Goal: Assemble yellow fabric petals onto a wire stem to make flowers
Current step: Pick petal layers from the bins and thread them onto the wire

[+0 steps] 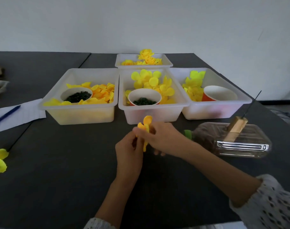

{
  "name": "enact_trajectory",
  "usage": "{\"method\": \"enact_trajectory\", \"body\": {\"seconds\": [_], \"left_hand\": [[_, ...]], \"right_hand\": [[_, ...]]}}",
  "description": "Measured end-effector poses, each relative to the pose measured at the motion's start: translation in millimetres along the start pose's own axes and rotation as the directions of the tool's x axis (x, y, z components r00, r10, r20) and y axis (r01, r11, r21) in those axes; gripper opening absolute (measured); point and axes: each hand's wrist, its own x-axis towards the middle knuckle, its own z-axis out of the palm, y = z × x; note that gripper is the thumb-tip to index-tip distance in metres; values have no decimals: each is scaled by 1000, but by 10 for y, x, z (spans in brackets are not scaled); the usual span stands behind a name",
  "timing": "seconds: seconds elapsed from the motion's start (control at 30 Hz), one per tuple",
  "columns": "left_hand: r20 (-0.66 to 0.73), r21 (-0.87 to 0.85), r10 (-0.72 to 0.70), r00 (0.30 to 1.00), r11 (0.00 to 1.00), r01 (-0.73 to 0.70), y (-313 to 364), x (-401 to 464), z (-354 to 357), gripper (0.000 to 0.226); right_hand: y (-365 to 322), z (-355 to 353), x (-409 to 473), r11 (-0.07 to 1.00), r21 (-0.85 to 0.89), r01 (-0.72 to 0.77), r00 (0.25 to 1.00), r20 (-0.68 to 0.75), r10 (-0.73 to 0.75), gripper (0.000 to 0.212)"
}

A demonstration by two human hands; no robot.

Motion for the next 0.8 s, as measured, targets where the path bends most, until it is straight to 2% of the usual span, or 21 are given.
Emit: {"method": "enact_trajectory", "body": {"seconds": [0.07,0.17,0.23,0.3,0.43,0.53,0.57,0.6,0.67,0.73,0.8], "left_hand": [[-1,-6,-22,1000,1000,22,-1,9,-10,18],[-34,-45,-83,996,996,82,-37,43,-51,11],[-62,-100,-137,989,986,131,-54,59,-87,5],[-93,-199,-217,972,960,196,-84,87,-113,13],[-4,-427,-369,929,841,333,-99,97,-62,24],[31,-570,-516,856,694,439,-109,145,-63,29],[25,-599,-539,842,666,445,-122,163,-72,29],[6,-579,-534,846,687,438,-129,173,-78,28],[-35,-443,-444,895,810,384,-111,159,-64,22],[-43,-371,-347,937,876,307,-78,124,-43,20],[-39,-316,-255,966,920,230,-77,106,-46,18]], "right_hand": [[2,153,-7,998,-36,51,997,-62,-53,49],[-19,303,0,995,59,82,992,-100,-76,40],[-14,296,8,994,-12,111,989,-96,-112,37],[29,216,22,989,-72,127,983,-123,-135,36],[124,-18,25,984,157,89,980,-189,-59,35],[130,-221,101,980,136,147,912,-401,-81,26],[113,-318,135,973,178,149,884,-465,-50,27],[95,-404,174,965,217,150,869,-494,-24,30],[38,-483,231,970,217,114,904,-428,-11,36],[-46,-381,229,994,107,17,982,-187,4,47],[-96,-137,179,999,-25,-29,998,46,30,63]]}}
